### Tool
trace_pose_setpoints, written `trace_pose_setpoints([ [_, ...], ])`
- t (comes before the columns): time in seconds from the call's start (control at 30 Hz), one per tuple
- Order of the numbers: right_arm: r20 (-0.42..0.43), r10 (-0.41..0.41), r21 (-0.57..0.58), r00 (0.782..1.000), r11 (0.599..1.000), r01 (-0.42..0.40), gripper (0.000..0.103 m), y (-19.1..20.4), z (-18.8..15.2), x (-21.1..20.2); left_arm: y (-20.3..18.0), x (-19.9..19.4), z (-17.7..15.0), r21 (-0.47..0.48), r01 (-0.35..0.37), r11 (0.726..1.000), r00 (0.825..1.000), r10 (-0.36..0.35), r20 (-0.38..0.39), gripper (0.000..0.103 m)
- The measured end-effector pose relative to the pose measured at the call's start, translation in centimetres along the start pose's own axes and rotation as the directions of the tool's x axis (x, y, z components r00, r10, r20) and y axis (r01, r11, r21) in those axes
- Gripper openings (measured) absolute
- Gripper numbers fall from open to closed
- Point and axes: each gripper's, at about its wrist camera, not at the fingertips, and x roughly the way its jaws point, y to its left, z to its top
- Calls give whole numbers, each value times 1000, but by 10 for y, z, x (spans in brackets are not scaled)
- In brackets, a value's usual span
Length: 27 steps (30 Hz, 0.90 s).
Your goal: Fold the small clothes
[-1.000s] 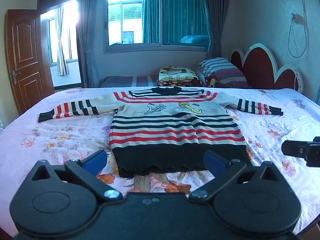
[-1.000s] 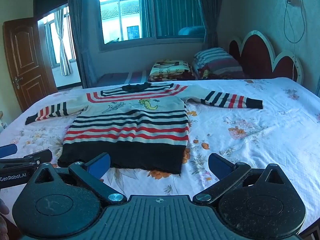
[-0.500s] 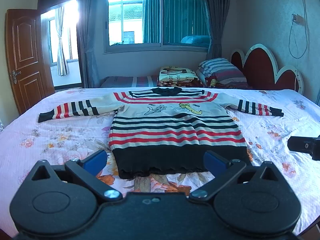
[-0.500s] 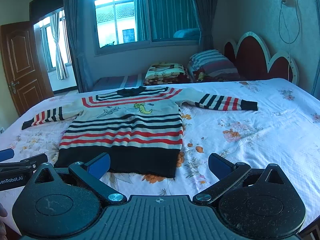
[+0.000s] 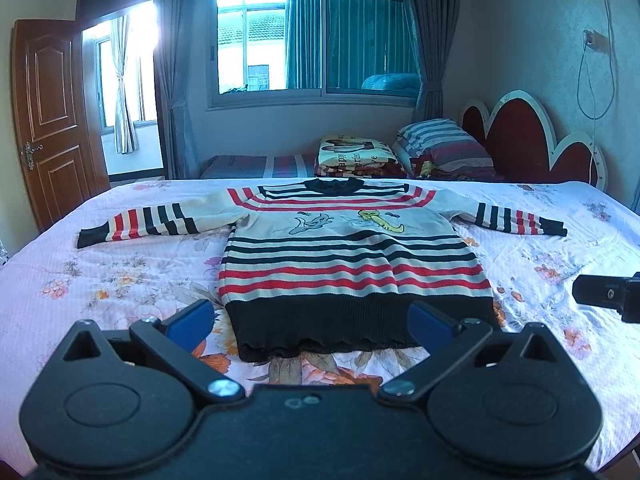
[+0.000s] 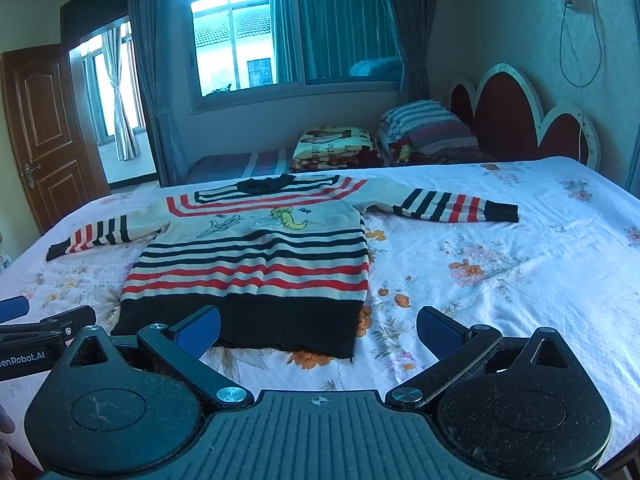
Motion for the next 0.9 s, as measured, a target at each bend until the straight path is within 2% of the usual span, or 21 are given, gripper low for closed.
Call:
trace_pose_setpoints([
  [0.9, 3, 14, 7, 1000, 1000, -14, 103, 4, 1, 0, 3, -1, 1, 0, 0, 1000, 1000, 0, 1, 102],
])
